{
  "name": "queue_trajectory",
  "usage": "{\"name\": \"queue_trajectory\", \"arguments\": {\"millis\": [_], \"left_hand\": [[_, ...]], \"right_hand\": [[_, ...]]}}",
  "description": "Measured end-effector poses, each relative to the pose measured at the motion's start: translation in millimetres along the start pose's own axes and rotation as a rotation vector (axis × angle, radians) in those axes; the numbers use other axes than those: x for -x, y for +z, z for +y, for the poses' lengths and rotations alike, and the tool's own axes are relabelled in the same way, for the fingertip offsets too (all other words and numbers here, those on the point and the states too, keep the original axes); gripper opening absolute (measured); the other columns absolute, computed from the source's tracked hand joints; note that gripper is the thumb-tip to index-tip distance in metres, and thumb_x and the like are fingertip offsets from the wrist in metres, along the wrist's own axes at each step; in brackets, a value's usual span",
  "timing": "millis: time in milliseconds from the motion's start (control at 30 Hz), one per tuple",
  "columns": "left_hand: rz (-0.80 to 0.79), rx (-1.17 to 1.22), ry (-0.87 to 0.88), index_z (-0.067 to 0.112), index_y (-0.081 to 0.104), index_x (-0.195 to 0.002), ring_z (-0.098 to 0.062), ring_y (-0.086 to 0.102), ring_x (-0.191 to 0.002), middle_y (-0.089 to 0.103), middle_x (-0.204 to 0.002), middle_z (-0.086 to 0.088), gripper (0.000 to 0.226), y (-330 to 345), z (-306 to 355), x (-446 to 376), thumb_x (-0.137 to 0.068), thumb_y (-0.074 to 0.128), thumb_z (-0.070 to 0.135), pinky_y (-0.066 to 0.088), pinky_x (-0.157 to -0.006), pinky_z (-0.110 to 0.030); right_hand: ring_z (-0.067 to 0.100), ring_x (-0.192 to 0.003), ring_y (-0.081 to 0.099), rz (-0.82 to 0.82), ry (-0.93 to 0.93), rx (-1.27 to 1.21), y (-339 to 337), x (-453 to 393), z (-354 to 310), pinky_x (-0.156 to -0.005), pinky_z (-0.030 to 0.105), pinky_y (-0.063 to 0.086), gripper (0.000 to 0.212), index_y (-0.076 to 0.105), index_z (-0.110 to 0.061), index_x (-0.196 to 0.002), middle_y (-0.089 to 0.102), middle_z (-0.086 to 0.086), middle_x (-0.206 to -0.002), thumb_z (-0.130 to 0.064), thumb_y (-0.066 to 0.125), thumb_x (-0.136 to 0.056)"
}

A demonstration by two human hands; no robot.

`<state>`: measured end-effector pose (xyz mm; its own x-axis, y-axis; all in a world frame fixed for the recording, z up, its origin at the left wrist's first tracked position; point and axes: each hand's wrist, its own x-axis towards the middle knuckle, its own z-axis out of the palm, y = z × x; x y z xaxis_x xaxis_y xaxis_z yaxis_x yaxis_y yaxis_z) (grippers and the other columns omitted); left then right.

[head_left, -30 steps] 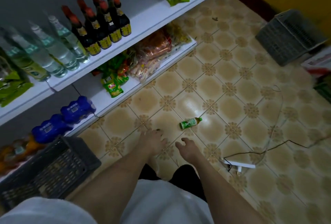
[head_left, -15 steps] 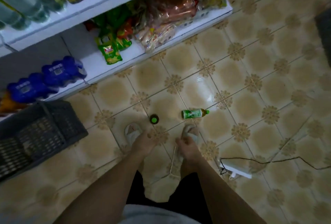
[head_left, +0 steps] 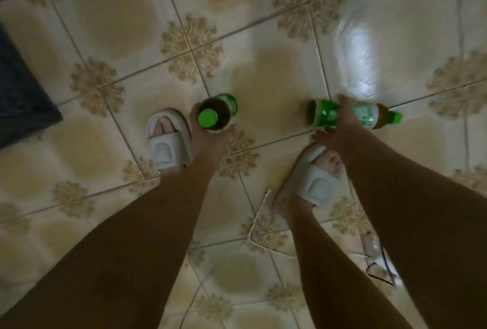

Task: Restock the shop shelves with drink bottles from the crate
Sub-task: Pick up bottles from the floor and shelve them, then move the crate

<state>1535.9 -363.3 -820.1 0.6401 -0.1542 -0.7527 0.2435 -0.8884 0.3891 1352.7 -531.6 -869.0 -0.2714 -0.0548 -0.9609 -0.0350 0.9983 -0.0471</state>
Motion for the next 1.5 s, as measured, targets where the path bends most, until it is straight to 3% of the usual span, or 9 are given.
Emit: {"name": "queue_trajectory", "arguments": {"millis": [167,233,300,433,567,667,900,1267,1500], "left_hand": [[0.143,0.157,-0.102,0.006,0.049,-0.137,-0.006,0.048,-0.112,0.054,-0.115,0.004,0.071,36.7,-25.4,-31.8,-0.077,0.085,0.017,0.031,-0.080,-0.004],[0.167,0.166,-0.098,0.005,0.047,-0.139,-0.008,0.049,-0.118,0.056,-0.123,0.002,0.075,40.8,-25.5,-35.0,-0.077,0.086,0.021,0.029,-0.085,-0.004],[0.169,0.160,-0.072,0.007,0.046,-0.142,-0.014,0.050,-0.127,0.058,-0.134,-0.003,0.077,37.4,-24.6,-36.1,-0.078,0.085,0.025,0.030,-0.093,-0.009],[0.112,0.148,-0.024,0.014,0.046,-0.145,-0.011,0.049,-0.123,0.058,-0.131,0.003,0.078,21.2,-3.6,-25.9,-0.079,0.083,0.032,0.032,-0.098,-0.017],[0.008,0.170,-0.017,0.012,0.046,-0.144,-0.014,0.054,-0.118,0.062,-0.128,-0.001,0.076,-12.6,30.5,13.1,-0.080,0.084,0.028,0.038,-0.099,-0.022],[-0.135,0.122,0.018,0.013,0.055,-0.135,-0.024,0.062,-0.113,0.068,-0.122,-0.007,0.066,-53.6,61.4,55.4,-0.078,0.085,0.027,0.049,-0.095,-0.031],[-0.437,0.034,0.156,0.011,0.053,-0.136,-0.016,0.066,-0.108,0.068,-0.115,0.002,0.068,-197.0,181.9,199.9,-0.077,0.086,0.020,0.052,-0.074,-0.011],[-0.456,0.327,0.362,0.020,0.048,-0.137,-0.025,0.066,-0.113,0.066,-0.127,-0.009,0.056,-353.3,299.7,380.0,-0.088,0.073,0.026,0.051,-0.100,-0.046],[-0.511,0.633,0.488,0.013,0.056,-0.134,-0.032,0.066,-0.115,0.070,-0.124,-0.013,0.063,-386.1,356.4,443.3,-0.083,0.068,0.048,0.051,-0.102,-0.046]], "right_hand": [[0.023,-0.090,0.062,-0.086,-0.005,-0.095,-6.7,-72.1,-0.7,-0.049,0.036,0.059,0.049,0.051,-0.020,-0.135,0.062,0.004,-0.110,-0.052,0.048,-0.098],[0.014,-0.079,0.057,-0.107,-0.006,-0.170,-4.5,-80.0,-3.8,-0.044,0.022,0.054,0.027,0.055,-0.019,-0.111,0.055,-0.001,-0.096,-0.038,0.038,-0.104],[0.015,-0.082,0.062,-0.110,-0.037,-0.213,-10.0,-88.2,0.2,-0.054,0.023,0.057,0.021,0.056,-0.018,-0.106,0.061,0.001,-0.102,-0.037,0.049,-0.101],[0.031,-0.093,0.072,0.031,-0.189,-0.203,-22.4,-71.2,11.2,-0.070,0.054,0.060,0.091,0.055,-0.014,-0.127,0.068,0.012,-0.116,-0.025,0.095,-0.046],[0.021,-0.087,0.067,-0.045,-0.311,-0.080,2.1,46.8,22.1,-0.077,0.041,0.058,0.039,0.059,-0.011,-0.112,0.067,0.004,-0.097,-0.007,0.080,-0.079],[0.020,-0.086,0.069,-0.151,-0.422,0.083,2.9,130.4,26.5,-0.085,0.042,0.057,0.031,0.062,-0.018,-0.095,0.071,0.001,-0.091,-0.001,0.079,-0.076],[0.018,-0.089,0.070,-0.402,-0.567,0.396,-34.3,394.3,10.0,-0.075,0.039,0.057,0.041,0.060,-0.025,-0.106,0.073,-0.001,-0.099,-0.010,0.081,-0.074],[0.019,-0.100,0.070,-0.631,-0.844,0.408,-89.3,643.4,-20.2,-0.087,0.038,0.057,0.036,0.056,-0.026,-0.119,0.071,0.003,-0.112,-0.017,0.073,-0.089],[0.027,-0.114,0.067,-0.816,-0.932,0.480,-74.5,725.4,-61.1,-0.097,0.053,0.053,0.078,0.056,-0.029,-0.134,0.069,0.005,-0.125,-0.080,0.059,-0.075]]}}
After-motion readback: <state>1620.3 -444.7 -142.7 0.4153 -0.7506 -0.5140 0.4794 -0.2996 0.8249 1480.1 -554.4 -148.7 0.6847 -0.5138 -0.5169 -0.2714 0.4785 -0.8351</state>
